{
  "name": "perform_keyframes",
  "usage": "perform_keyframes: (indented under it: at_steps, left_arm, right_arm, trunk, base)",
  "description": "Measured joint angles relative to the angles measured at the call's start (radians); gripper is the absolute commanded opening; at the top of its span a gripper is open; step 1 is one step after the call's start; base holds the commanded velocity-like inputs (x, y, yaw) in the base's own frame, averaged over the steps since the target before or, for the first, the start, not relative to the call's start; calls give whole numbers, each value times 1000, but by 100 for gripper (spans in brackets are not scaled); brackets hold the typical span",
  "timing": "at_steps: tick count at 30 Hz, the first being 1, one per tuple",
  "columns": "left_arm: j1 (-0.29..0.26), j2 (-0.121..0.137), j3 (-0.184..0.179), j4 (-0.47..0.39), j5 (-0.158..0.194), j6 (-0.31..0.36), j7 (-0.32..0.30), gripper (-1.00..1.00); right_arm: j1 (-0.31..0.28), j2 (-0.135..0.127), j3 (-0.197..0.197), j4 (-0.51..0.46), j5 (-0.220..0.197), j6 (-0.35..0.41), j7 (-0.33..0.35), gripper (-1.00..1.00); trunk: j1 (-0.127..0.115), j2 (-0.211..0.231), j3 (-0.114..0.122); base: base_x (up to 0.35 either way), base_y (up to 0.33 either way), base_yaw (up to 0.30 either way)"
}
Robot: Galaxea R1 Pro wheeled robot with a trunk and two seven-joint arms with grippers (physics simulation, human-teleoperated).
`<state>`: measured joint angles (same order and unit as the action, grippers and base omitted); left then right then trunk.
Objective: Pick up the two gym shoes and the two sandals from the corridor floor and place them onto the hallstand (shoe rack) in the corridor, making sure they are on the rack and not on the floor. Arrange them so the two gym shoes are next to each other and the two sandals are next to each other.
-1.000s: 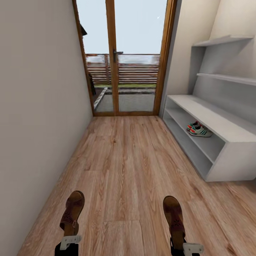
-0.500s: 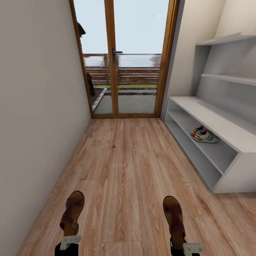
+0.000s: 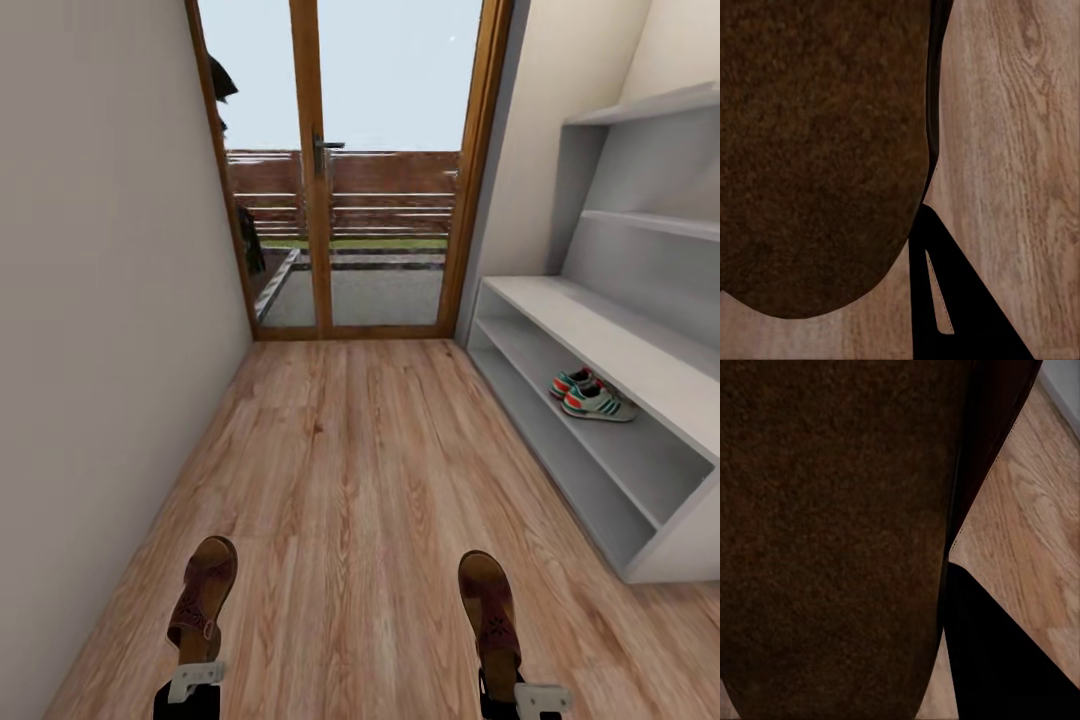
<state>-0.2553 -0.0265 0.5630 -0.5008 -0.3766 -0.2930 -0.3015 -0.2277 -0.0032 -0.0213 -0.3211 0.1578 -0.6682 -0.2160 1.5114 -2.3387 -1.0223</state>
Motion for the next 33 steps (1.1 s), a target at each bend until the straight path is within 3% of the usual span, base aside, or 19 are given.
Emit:
perform_keyframes:
  at_steps: [33]
  left_arm:
    - [0,1,1,0,0,0,0,-100]
  right_arm:
    - [0,0,0,0,0,0,0,-100]
  trunk:
    - [0,0,0]
  base:
    - [339,0,0]
